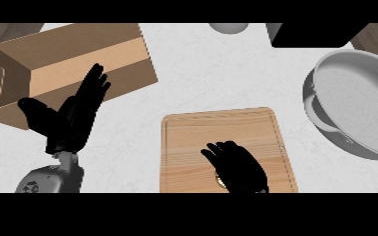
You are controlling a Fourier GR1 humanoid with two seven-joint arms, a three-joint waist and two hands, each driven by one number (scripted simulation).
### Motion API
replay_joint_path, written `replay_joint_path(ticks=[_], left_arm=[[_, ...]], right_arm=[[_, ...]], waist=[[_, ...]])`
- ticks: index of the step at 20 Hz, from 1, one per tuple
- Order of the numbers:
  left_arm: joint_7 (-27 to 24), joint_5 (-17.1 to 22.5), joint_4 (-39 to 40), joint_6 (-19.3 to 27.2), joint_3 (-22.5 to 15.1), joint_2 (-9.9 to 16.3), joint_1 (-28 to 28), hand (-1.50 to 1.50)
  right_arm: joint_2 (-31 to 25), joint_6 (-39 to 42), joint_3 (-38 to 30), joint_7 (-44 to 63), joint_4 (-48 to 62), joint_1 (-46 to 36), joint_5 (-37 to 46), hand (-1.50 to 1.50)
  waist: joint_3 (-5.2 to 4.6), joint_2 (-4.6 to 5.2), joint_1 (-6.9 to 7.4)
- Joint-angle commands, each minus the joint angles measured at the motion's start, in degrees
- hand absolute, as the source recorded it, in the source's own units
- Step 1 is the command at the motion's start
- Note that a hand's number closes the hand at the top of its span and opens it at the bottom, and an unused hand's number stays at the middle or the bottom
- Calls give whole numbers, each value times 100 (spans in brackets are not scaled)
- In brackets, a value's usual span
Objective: Pick the cupcake from the cutting board and place it in the pot
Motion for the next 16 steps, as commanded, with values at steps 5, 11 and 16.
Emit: replay_joint_path(ticks=[5, 11, 16], left_arm=[[319, -193, -298, 177, -38, -111, -41, 0], [156, -339, -27, 150, -136, -278, -105, 0], [30, -145, -186, 155, 250, -93, 127, 0]], right_arm=[[189, -493, -15, -923, 378, -226, 56, 150], [355, -660, -81, -1074, 391, -107, 259, 150], [-1560, -1158, -2504, -1501, 15, 753, -553, 150]], waist=[[1, 1, 6], [1, 2, -10], [28, -7, -490]])
